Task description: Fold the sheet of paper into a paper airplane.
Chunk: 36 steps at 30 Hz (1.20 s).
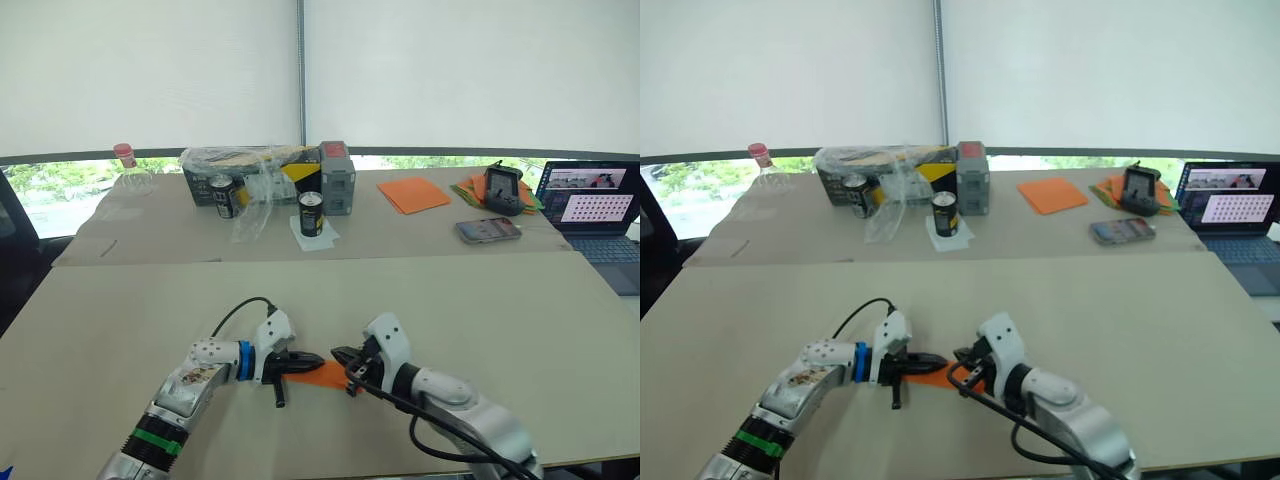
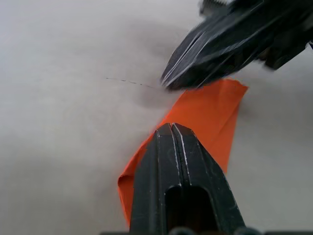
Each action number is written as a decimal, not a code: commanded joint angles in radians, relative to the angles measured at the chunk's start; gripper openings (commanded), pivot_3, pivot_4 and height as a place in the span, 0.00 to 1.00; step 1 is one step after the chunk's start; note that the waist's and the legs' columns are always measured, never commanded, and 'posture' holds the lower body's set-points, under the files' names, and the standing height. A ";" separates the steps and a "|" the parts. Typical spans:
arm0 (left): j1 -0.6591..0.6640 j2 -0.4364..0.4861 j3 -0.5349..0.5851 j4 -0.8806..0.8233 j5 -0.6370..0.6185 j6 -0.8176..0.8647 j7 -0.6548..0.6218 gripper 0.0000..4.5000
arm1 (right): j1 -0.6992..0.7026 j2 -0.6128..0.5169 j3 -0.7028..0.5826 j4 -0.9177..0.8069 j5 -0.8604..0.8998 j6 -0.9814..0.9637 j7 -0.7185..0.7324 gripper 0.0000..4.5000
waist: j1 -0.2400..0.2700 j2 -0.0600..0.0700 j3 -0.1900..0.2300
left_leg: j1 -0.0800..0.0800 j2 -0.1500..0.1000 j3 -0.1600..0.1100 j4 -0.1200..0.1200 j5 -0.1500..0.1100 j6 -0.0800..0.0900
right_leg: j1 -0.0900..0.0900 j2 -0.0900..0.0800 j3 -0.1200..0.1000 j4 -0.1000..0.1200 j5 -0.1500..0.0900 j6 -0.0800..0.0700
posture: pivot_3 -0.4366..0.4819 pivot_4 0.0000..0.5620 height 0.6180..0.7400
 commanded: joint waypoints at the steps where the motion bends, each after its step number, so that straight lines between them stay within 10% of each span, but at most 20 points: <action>1: 0.027 0.027 -0.043 0.009 0.018 0.046 -0.023 0.00 | 0.032 0.003 0.011 0.010 -0.013 0.026 -0.024 0.01 | -0.001 0.000 0.000 | 0.000 0.000 0.000 0.000 0.000 0.000 | 0.000 0.000 0.000 0.000 0.000 0.000 | 0.48 0.27 0.99; 36: -0.025 0.006 -0.070 0.087 0.031 0.013 -0.028 0.00 | 0.308 -0.090 -0.250 -0.152 -0.022 -0.123 -0.081 0.01 | 0.027 -0.014 -0.009 | 0.005 -0.023 -0.003 0.000 0.000 0.000 | 0.009 -0.029 -0.002 -0.003 -0.012 0.027 | 0.48 0.27 0.99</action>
